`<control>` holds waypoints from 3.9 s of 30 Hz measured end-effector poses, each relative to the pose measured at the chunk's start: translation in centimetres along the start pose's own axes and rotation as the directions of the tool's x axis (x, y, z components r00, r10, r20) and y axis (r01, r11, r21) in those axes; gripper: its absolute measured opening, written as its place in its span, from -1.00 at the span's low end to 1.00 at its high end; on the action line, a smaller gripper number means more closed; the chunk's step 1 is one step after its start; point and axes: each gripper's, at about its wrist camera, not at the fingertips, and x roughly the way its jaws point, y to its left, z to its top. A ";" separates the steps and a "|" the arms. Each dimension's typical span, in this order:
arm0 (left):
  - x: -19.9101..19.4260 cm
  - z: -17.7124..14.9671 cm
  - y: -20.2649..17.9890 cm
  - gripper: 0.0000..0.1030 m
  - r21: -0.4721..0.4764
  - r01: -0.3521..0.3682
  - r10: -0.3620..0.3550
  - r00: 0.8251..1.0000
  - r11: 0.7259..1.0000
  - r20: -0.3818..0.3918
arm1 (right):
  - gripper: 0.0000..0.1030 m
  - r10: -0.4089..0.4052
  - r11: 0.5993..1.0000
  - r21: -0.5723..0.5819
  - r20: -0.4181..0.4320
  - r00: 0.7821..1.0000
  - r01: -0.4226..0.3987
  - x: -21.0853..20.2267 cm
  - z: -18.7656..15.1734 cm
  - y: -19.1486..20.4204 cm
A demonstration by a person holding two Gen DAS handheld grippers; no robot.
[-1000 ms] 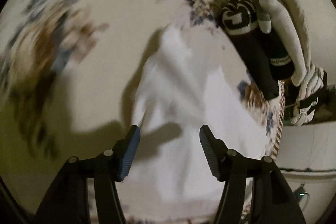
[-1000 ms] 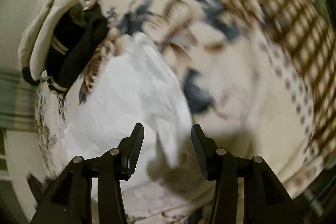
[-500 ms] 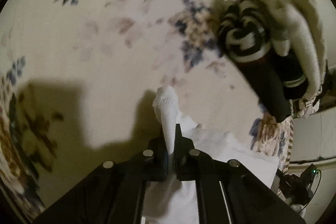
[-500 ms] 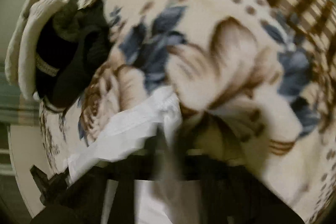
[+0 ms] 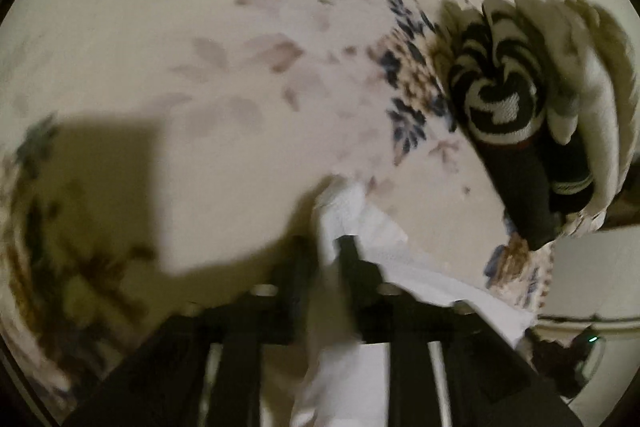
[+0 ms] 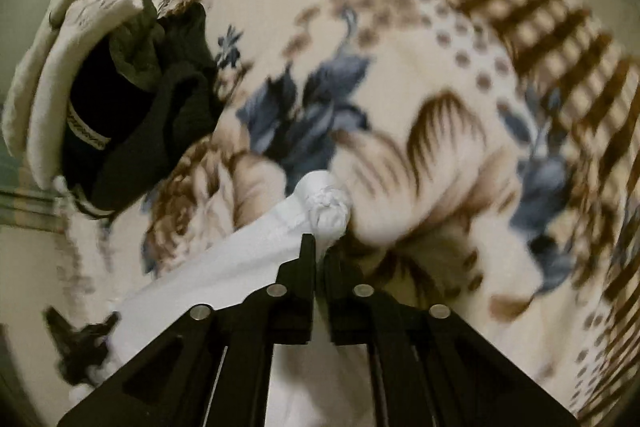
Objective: Fold small clothes
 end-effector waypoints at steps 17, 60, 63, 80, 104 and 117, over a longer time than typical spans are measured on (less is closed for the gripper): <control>-1.8 -12.0 1.9 -0.80 0.046 -0.022 0.025 0.998 0.999 -0.064 | -0.97 0.076 0.986 0.159 -0.131 0.988 -0.055 -0.7 -10.0 -6.3; 3.6 -11.8 -9.3 0.30 0.303 -0.134 0.169 0.981 0.943 -0.091 | -0.28 0.534 0.718 0.357 0.266 0.802 -0.597 7.1 -17.3 -1.1; 3.5 -11.9 -9.1 0.30 0.297 -0.127 0.160 0.983 0.946 -0.089 | -0.46 0.473 0.746 0.373 0.286 0.833 -0.551 6.3 -17.5 -0.7; -11.5 -10.9 7.1 0.30 -0.151 -0.183 0.198 0.976 0.971 0.089 | -0.61 -0.157 0.398 -0.760 0.495 0.855 0.514 6.0 -26.7 27.6; -12.7 -13.1 8.0 0.30 -0.262 -0.020 0.056 0.989 0.965 0.133 | 0.24 0.124 0.734 -0.614 -0.297 0.947 -0.290 3.6 -21.9 22.6; -10.5 -13.9 4.0 0.30 -0.191 -0.108 0.119 0.992 0.976 0.050 | 0.24 -0.008 0.567 -0.821 -0.093 0.996 -0.072 1.3 -22.7 23.0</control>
